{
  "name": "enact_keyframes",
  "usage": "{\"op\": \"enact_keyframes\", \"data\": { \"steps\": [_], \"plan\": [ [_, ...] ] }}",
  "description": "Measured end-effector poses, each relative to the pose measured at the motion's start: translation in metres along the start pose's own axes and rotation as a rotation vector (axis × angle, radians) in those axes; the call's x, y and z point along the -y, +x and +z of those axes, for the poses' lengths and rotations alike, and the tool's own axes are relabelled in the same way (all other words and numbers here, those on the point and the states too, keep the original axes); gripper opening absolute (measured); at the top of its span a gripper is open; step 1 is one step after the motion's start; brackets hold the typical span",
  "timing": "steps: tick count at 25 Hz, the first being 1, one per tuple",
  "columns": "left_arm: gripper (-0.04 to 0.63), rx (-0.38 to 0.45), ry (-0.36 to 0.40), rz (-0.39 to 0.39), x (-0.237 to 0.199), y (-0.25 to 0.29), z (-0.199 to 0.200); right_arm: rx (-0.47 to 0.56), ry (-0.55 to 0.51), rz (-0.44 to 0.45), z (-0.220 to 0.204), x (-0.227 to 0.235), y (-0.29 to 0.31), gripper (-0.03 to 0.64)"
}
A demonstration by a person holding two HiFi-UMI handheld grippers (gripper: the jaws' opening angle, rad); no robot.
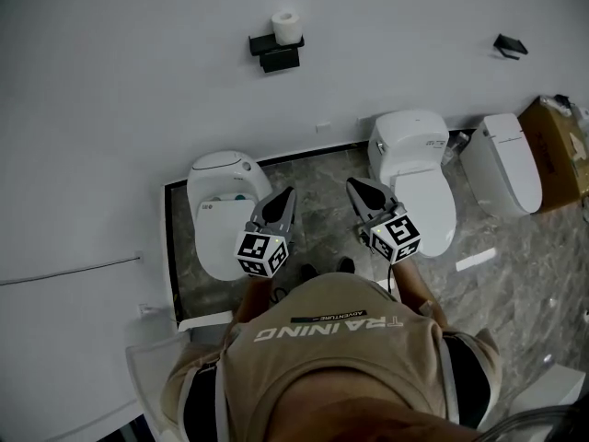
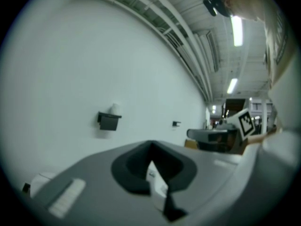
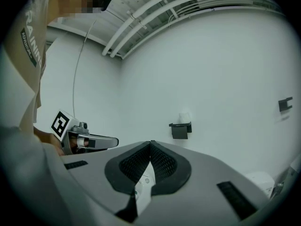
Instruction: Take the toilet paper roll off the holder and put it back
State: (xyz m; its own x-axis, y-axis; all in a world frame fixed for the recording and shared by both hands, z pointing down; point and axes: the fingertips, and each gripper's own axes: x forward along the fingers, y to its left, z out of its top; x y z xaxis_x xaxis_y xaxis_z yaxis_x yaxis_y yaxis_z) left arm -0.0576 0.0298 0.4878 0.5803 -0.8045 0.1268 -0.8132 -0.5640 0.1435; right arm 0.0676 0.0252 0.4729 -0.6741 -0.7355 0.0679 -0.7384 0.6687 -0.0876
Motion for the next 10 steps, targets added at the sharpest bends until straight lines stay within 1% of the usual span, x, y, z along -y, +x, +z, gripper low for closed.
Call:
{"op": "enact_keyframes", "data": {
  "steps": [3,6,10],
  "plan": [
    [-0.002,-0.004,-0.006,0.008,0.002,0.0,0.0,0.001,-0.004,0.016,0.0,-0.002,-0.001,0.014],
    [-0.002,-0.012,0.008,0.01,0.008,-0.001,0.002,-0.003,0.004,0.033,-0.001,-0.002,-0.002,0.014],
    [-0.002,0.019,0.027,0.045,0.004,0.003,0.016,-0.006,0.024,0.05,-0.002,0.003,0.007,0.014]
  ]
}}
